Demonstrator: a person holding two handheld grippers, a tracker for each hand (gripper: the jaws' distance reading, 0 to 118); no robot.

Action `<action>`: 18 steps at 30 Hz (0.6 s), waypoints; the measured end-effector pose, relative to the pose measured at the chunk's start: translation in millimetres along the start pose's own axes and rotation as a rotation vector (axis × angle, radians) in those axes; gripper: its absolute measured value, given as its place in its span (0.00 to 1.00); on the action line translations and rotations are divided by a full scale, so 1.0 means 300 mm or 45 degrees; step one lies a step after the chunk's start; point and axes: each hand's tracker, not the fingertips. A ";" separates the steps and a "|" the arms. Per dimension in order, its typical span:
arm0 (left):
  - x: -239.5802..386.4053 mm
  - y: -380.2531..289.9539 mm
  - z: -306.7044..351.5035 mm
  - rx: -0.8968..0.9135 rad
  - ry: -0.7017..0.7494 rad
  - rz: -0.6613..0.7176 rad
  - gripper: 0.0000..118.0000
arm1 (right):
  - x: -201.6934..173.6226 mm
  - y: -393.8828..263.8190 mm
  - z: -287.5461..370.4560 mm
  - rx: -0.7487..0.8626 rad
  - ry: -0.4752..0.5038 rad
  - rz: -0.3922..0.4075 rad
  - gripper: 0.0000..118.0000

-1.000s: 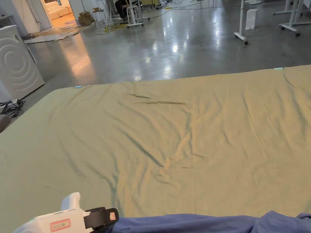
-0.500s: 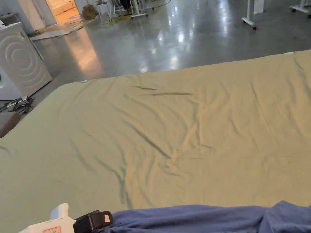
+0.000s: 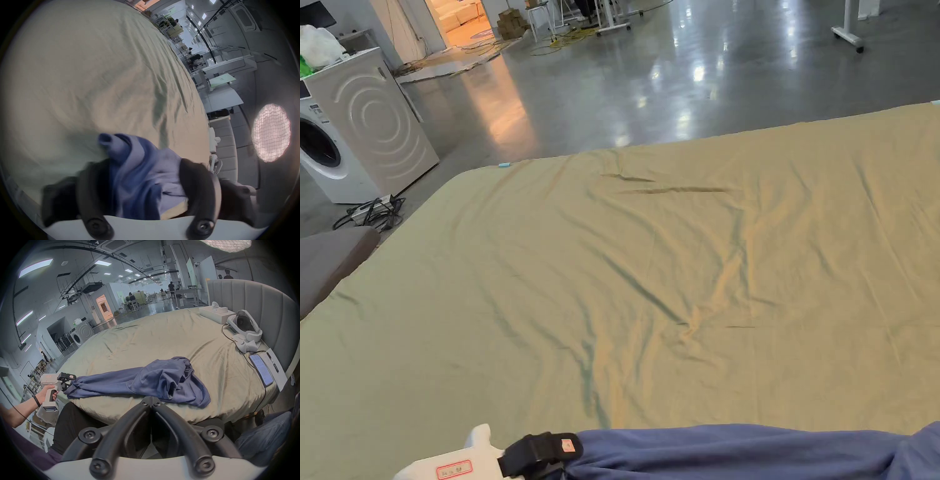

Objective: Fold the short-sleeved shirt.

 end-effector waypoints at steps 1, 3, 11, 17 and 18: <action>0.007 -0.020 -0.015 -0.049 -0.042 0.045 0.09 | -0.001 0.000 0.000 -0.002 0.001 -0.001 0.00; -0.022 -0.053 -0.072 -0.090 -0.076 0.139 0.09 | -0.004 -0.002 0.003 -0.008 0.003 0.003 0.00; 0.054 -0.063 0.025 0.065 -0.230 0.075 0.09 | 0.022 -0.025 0.019 -0.045 -0.019 0.017 0.00; 0.357 -0.039 -0.016 -0.008 -0.390 -0.157 0.09 | 0.031 -0.028 0.035 -0.015 -0.034 -0.018 0.00; 0.419 -0.058 -0.056 -0.061 -0.403 -0.188 0.09 | 0.032 -0.029 0.041 -0.004 -0.030 -0.026 0.00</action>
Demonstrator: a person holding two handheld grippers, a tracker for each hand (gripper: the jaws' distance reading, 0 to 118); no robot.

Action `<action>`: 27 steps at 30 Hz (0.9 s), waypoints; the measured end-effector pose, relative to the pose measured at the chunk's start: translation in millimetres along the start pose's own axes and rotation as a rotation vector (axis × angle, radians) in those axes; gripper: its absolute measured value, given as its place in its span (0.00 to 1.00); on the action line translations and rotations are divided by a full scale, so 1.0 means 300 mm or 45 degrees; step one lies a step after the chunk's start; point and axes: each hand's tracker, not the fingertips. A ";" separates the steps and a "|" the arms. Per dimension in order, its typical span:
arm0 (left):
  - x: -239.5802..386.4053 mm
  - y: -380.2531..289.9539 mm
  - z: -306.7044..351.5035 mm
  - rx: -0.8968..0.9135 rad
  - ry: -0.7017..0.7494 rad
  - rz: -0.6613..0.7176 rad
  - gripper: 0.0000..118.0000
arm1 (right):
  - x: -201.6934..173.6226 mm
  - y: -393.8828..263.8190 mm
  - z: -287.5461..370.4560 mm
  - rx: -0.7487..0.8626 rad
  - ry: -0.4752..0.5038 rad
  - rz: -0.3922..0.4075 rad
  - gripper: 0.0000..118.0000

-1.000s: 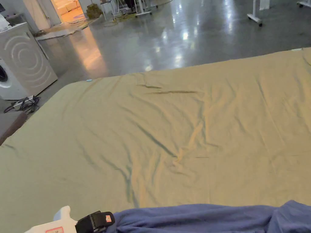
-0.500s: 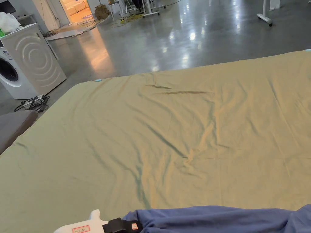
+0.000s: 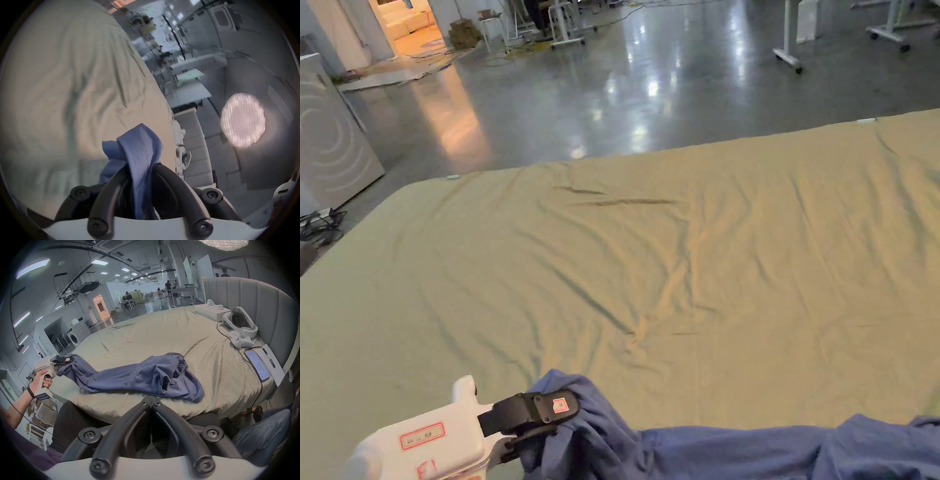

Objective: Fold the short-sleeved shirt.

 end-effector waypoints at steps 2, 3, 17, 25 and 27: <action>0.083 -0.040 -0.116 -0.077 0.052 -0.127 0.09 | -0.003 -0.002 0.011 0.010 -0.004 -0.008 0.00; 0.095 -0.068 -0.184 -0.164 0.068 -0.162 0.09 | -0.002 -0.005 0.014 0.013 -0.009 -0.010 0.00; 0.150 -0.355 -0.593 -0.315 0.052 -0.245 0.71 | 0.070 -0.062 0.074 -0.027 -0.111 -0.025 0.01; 0.070 -0.277 -0.460 -0.130 0.159 -0.117 0.62 | 0.094 -0.061 0.035 -0.017 -0.051 -0.139 0.01; 0.030 -0.320 -0.518 -0.235 0.086 -0.027 0.59 | 0.082 -0.055 0.033 -0.015 -0.045 -0.133 0.01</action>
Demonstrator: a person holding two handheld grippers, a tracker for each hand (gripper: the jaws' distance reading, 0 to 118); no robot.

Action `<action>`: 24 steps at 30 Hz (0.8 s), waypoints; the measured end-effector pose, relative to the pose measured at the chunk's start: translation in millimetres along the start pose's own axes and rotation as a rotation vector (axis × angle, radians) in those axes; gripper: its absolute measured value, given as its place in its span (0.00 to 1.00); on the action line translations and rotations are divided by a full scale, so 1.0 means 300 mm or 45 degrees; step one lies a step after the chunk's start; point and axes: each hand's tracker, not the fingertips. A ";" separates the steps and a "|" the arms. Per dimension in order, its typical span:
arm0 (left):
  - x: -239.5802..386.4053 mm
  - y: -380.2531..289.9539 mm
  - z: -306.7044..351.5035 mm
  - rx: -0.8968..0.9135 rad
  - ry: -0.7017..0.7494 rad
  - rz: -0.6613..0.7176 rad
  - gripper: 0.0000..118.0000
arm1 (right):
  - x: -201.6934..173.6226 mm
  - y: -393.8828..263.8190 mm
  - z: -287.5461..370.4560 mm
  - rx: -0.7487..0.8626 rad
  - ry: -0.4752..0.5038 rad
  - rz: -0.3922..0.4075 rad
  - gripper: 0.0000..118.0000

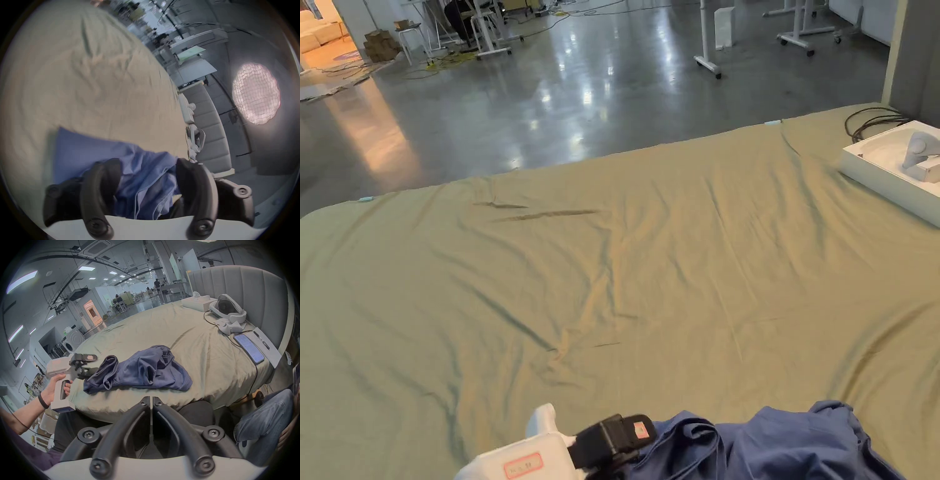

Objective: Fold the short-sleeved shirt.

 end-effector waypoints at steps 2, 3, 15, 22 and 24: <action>0.000 -0.036 -0.082 -0.067 0.050 -0.053 0.40 | -0.010 0.002 -0.001 -0.006 0.000 0.024 0.02; 0.018 -0.062 -0.132 -0.099 0.086 -0.109 0.36 | -0.018 0.001 0.000 -0.016 -0.005 0.042 0.02; 0.074 -0.047 -0.015 -0.051 0.020 -0.308 0.36 | -0.078 -0.003 0.008 -0.023 -0.010 0.150 0.03; -0.118 0.037 0.252 0.178 0.044 -0.017 0.66 | -0.073 -0.004 -0.006 -0.050 0.032 0.136 0.03; -0.175 0.044 0.247 0.193 0.042 0.051 0.66 | -0.076 -0.003 -0.009 -0.057 0.029 0.133 0.03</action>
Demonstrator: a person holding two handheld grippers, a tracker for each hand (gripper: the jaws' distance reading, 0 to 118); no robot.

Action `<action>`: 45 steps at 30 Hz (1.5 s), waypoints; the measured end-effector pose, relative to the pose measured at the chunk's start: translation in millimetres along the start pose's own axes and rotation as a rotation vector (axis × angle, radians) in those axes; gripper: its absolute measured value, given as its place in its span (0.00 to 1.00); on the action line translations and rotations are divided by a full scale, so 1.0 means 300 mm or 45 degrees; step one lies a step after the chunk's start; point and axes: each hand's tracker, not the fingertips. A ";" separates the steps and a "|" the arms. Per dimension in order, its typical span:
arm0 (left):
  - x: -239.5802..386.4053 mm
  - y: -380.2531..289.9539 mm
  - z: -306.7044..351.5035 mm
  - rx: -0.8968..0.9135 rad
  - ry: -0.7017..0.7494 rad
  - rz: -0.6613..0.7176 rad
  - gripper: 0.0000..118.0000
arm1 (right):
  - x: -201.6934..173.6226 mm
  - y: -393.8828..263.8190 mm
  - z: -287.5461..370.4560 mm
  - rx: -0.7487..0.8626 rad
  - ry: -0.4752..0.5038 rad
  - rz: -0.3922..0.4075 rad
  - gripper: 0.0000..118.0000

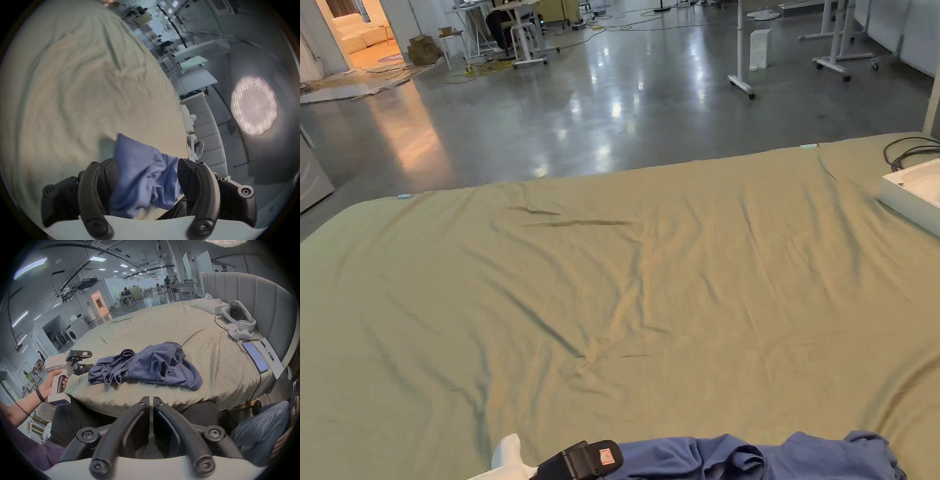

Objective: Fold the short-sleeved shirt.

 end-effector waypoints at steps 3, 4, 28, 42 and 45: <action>-0.067 -0.005 -0.069 -0.053 -0.043 0.090 0.66 | -0.008 0.006 0.004 0.002 0.003 -0.008 0.03; -0.081 -0.019 -0.095 -0.072 -0.060 0.104 0.66 | -0.010 0.009 0.006 0.003 0.004 -0.009 0.03; -0.168 0.071 0.356 0.294 -0.146 0.285 0.11 | -0.077 0.045 -0.054 -0.057 0.035 0.047 0.04; -0.179 0.196 0.581 0.252 0.186 -0.023 0.13 | -0.132 0.045 -0.084 -0.084 0.100 0.129 0.04; -0.013 0.106 0.481 0.203 0.029 -0.120 0.13 | -0.132 0.046 -0.090 -0.080 0.102 0.117 0.04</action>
